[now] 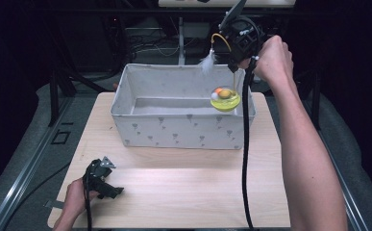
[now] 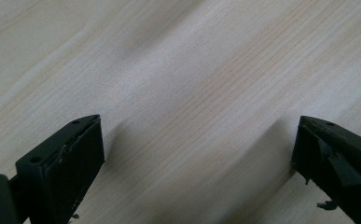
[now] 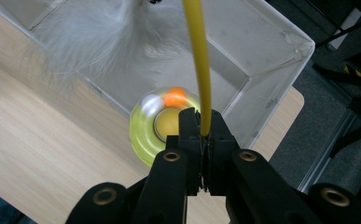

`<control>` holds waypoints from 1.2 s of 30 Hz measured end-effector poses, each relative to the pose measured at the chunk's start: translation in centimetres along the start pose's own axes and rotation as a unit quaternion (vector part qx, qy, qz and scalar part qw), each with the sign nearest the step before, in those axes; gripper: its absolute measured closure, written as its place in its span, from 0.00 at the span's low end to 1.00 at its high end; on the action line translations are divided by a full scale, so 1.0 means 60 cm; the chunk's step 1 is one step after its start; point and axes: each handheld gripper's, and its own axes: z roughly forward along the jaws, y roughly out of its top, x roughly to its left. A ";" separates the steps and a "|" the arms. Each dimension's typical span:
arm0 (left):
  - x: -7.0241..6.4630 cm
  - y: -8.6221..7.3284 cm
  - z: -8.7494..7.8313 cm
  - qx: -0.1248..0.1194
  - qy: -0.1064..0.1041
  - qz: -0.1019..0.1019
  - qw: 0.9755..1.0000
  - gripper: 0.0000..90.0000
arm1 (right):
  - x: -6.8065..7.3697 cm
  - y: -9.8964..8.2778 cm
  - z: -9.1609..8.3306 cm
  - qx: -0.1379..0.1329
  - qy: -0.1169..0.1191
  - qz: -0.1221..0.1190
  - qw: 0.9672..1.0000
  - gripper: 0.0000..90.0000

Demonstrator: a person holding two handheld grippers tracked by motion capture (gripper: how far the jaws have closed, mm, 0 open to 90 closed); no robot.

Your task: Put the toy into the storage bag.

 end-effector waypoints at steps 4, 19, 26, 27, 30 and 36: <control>0.000 0.000 0.000 0.000 0.000 -0.001 1.000 0.02 | -0.013 -0.002 0.019 -0.002 0.000 0.015 1.000 0.98; 0.000 0.000 -0.001 0.000 0.000 0.001 1.000 0.02 | -0.037 -0.010 0.089 0.011 -0.003 0.040 0.999 0.97; -0.001 0.000 0.000 -0.001 0.001 0.001 1.000 0.02 | -0.041 -0.016 0.115 0.015 -0.003 0.046 0.999 0.97; -0.001 0.000 0.000 -0.001 0.000 0.001 1.000 0.02 | -0.041 -0.017 0.119 0.015 -0.002 0.049 0.999 0.97; -0.001 0.000 0.000 -0.001 0.000 0.001 1.000 0.02 | -0.043 -0.021 0.131 0.020 -0.001 0.051 0.999 0.97; -0.001 0.000 -0.001 -0.001 0.001 0.001 1.000 0.02 | -0.048 -0.032 0.152 0.027 0.001 0.060 0.998 0.97</control>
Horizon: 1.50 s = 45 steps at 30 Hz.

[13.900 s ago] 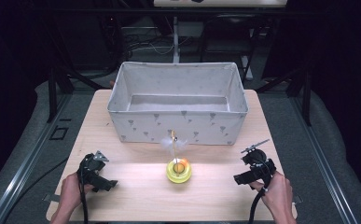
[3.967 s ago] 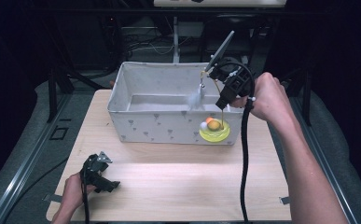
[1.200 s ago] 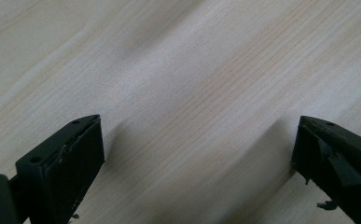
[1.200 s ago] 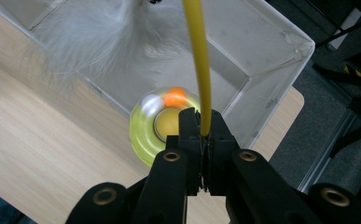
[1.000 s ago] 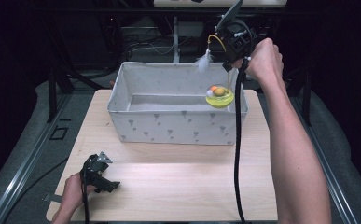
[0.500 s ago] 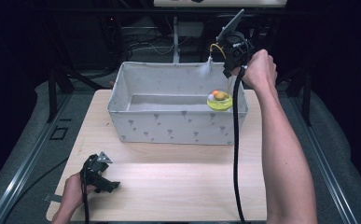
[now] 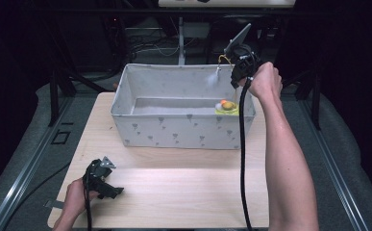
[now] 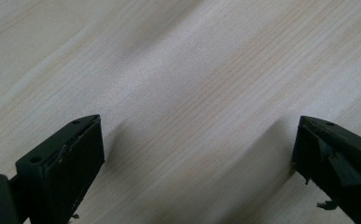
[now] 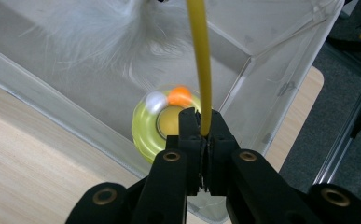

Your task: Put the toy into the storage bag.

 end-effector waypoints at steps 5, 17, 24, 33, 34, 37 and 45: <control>0.000 0.000 0.000 0.000 0.001 0.001 1.000 0.02 | -0.002 -0.009 0.019 0.004 0.001 0.004 1.000 0.97; -0.001 0.001 0.000 0.000 0.000 0.001 1.000 0.02 | -0.010 -0.040 0.067 0.025 0.002 0.011 1.000 0.97; 0.000 0.001 0.001 0.002 -0.001 0.001 1.000 0.02 | -0.012 -0.059 0.097 0.043 0.003 0.011 0.999 0.97; -0.001 0.001 0.001 0.001 0.001 0.001 1.000 0.02 | -0.012 -0.079 0.127 0.058 0.010 0.018 0.998 0.97; -0.001 0.001 0.001 0.000 0.001 0.001 1.000 0.02 | -0.012 -0.081 0.130 0.059 0.011 0.018 0.998 0.97; -0.001 0.001 0.001 0.002 0.000 0.001 1.000 0.02 | -0.011 -0.082 0.138 0.066 0.010 0.020 0.998 0.97; -0.001 0.001 0.001 0.000 -0.001 0.002 1.000 0.02 | -0.014 -0.089 0.149 0.078 0.015 0.026 0.996 0.97</control>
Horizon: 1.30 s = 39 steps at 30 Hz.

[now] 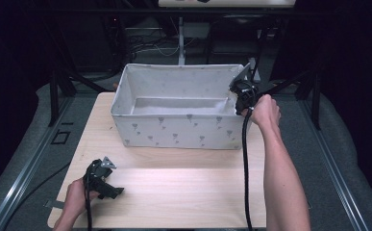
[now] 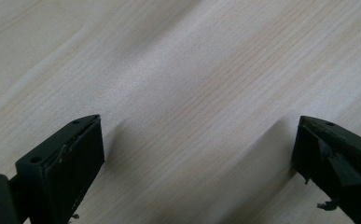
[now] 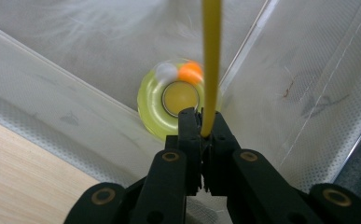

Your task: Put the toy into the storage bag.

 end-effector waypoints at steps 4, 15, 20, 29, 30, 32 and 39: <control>0.000 0.000 0.000 0.000 -0.001 0.001 1.000 0.02 | 0.000 -0.003 -0.008 -0.007 0.003 0.002 1.000 0.93; -0.001 0.000 0.001 0.003 -0.002 0.001 1.000 0.02 | -0.010 -0.022 -0.078 -0.052 0.016 0.016 0.998 0.57; -0.001 0.001 0.001 0.002 -0.001 -0.001 1.000 0.02 | -0.004 -0.032 -0.117 -0.074 0.042 0.019 0.996 0.41; -0.001 0.001 0.001 0.003 -0.003 -0.001 1.000 0.02 | 0.041 -0.059 -0.156 -0.099 0.072 -0.007 0.992 0.19; -0.001 0.001 0.002 0.004 -0.002 -0.002 1.000 0.02 | 0.044 -0.061 -0.157 -0.097 0.070 -0.012 0.993 0.17; -0.001 0.001 0.001 0.004 -0.002 -0.002 1.000 0.02 | 0.056 -0.067 -0.160 -0.100 0.066 -0.022 0.993 0.17; -0.002 0.000 0.002 0.002 -0.001 -0.003 1.000 0.02 | 0.100 -0.088 -0.152 -0.102 0.060 -0.053 0.992 0.12</control>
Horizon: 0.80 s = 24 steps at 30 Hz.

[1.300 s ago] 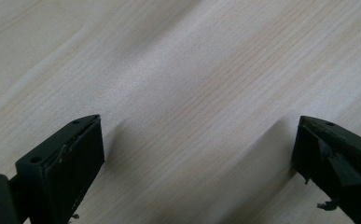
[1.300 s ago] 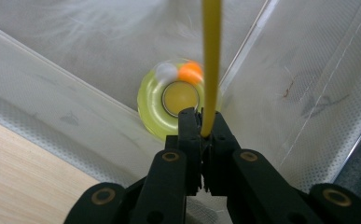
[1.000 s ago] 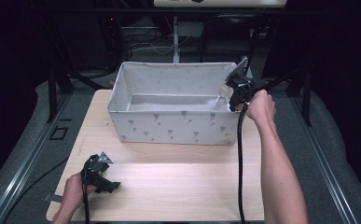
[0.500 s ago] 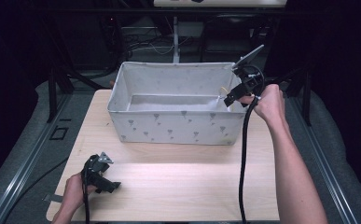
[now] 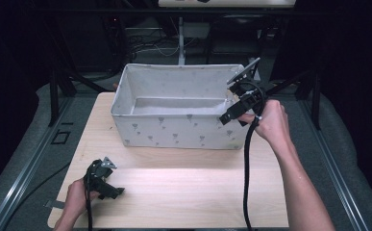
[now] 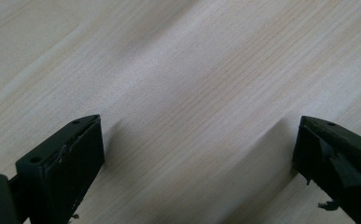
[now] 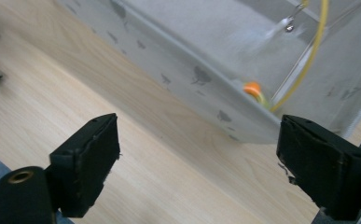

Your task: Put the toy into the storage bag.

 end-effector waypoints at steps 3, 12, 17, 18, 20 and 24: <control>0.000 0.000 0.001 -0.001 0.001 -0.001 1.000 0.02 | 0.015 -0.006 0.007 0.006 0.004 -0.014 1.000 0.09; 0.001 0.000 0.000 -0.002 0.002 0.001 1.000 0.02 | 0.069 -0.038 0.052 0.011 0.011 -0.042 0.999 0.00; 0.001 -0.001 0.000 -0.002 0.002 -0.001 1.000 0.02 | 0.088 -0.058 0.074 0.011 0.019 -0.050 0.999 0.00; 0.001 -0.001 0.000 -0.002 0.002 0.000 1.000 0.02 | 0.091 -0.062 0.077 0.017 0.014 -0.056 0.998 0.00; 0.000 0.000 0.000 -0.004 0.002 0.000 1.000 0.02 | 0.096 -0.072 0.087 0.021 0.012 -0.058 0.998 0.00; 0.000 -0.001 0.001 -0.003 0.002 0.000 1.000 0.02 | 0.104 -0.095 0.109 0.026 0.011 -0.064 0.998 0.00</control>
